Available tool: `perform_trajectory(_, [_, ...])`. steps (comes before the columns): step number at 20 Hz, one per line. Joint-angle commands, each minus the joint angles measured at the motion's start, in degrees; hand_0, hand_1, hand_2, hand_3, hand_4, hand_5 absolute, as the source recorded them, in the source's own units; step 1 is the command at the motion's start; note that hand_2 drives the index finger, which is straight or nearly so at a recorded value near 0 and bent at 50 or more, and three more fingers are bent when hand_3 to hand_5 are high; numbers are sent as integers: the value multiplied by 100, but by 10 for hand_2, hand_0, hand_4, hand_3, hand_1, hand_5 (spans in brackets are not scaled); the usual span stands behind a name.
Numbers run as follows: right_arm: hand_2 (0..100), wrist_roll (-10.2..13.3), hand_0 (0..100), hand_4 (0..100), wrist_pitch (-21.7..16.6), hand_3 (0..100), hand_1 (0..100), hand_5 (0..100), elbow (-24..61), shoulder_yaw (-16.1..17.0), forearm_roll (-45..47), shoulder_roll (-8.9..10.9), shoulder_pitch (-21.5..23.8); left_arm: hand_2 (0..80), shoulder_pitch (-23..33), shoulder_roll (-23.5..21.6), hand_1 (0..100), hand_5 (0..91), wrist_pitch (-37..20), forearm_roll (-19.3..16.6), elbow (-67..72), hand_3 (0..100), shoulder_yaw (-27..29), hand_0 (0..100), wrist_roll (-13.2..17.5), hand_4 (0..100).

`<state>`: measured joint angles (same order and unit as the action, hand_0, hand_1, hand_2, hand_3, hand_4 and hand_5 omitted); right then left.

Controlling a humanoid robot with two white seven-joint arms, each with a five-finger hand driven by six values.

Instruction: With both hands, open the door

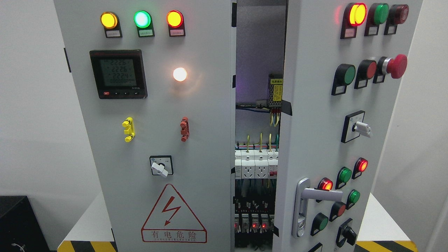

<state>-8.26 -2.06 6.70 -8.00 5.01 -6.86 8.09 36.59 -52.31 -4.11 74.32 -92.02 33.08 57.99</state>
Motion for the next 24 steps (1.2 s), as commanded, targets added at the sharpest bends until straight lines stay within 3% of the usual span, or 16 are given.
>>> perform_trajectory(1, [0,0,72,0,4,0,137,0,-2,0,0,0,0,0,-2677,-2712,556,0,111,941,-695,0,-2150,120,-42,0])
perform_trajectory(4, [0,0,72,0,4,0,137,0,-2,0,0,0,0,0,-4881,-3652,556,0,129,1803,-712,0,-4276,120,-42,0])
perform_trajectory(6, [0,0,72,0,4,0,137,0,-2,0,0,0,0,0,-6210,-3840,556,0,121,1999,-756,0,-5648,120,-51,0])
perform_trajectory(7, [0,0,72,0,4,0,137,0,-2,0,0,0,0,0,-6660,-3822,556,0,121,1999,-756,0,-6072,120,-59,0])
perform_trajectory(11, [0,0,72,0,4,0,137,0,-2,0,0,0,0,0,-7086,-3516,556,0,269,1938,-853,0,-6410,120,-200,0])
perform_trajectory(13, [0,0,72,0,4,0,137,0,-2,0,0,0,0,0,-7645,-3191,556,0,829,1876,-844,0,-6724,120,-287,0])
perform_trajectory(15, [0,0,72,0,4,0,137,0,-2,0,0,0,0,0,-8979,-2979,556,0,1140,1815,-809,0,-8082,120,-419,0])
perform_trajectory(16, [0,0,72,0,4,0,137,0,-2,0,0,0,0,0,-9350,-2961,556,0,1105,1806,-783,0,-8611,120,-454,0])
perform_trajectory(20, [0,0,72,0,4,0,137,0,-2,0,0,0,0,0,-10300,-2637,556,0,1070,1815,-695,0,-9704,120,-472,0])
perform_trajectory(24, [0,0,72,0,4,0,137,0,-2,0,0,0,0,0,-11461,-2074,556,0,903,1841,-449,0,-11066,120,-823,0])
